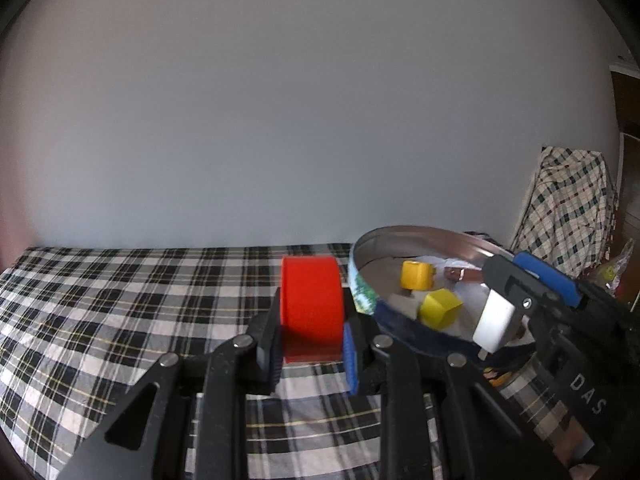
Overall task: Organize rigid objects
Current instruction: 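Lift and carry the white plug and red tape over the tin with both tools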
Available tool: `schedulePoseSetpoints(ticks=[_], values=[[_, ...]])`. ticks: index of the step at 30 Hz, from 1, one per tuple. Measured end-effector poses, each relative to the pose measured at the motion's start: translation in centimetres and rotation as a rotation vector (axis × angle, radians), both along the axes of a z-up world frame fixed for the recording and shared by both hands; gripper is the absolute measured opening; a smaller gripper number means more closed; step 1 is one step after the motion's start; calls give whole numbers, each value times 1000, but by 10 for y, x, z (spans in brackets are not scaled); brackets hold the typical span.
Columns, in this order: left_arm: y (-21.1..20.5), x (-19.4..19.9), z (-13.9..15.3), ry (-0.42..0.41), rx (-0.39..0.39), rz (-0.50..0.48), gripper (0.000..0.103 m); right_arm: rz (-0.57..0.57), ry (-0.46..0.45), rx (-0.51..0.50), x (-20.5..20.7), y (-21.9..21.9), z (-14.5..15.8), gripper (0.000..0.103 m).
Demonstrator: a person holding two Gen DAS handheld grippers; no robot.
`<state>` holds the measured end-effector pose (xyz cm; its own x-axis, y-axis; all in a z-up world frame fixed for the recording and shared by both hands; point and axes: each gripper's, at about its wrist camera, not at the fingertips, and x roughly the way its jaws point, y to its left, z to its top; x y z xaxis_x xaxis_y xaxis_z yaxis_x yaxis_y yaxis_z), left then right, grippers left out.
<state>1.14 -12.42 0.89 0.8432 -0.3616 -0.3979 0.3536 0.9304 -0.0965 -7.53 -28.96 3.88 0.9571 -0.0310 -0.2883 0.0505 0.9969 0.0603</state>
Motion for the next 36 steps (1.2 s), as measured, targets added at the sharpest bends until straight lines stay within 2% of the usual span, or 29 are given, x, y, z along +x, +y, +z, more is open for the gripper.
schedulePoseSetpoints(ticks=[17, 36], values=[[-33, -4, 11, -42, -2, -58, 22, -63, -58, 56, -12, -45, 9, 40], [-97, 13, 25, -52, -10, -158, 22, -244, -99, 68, -5, -104, 22, 40]])
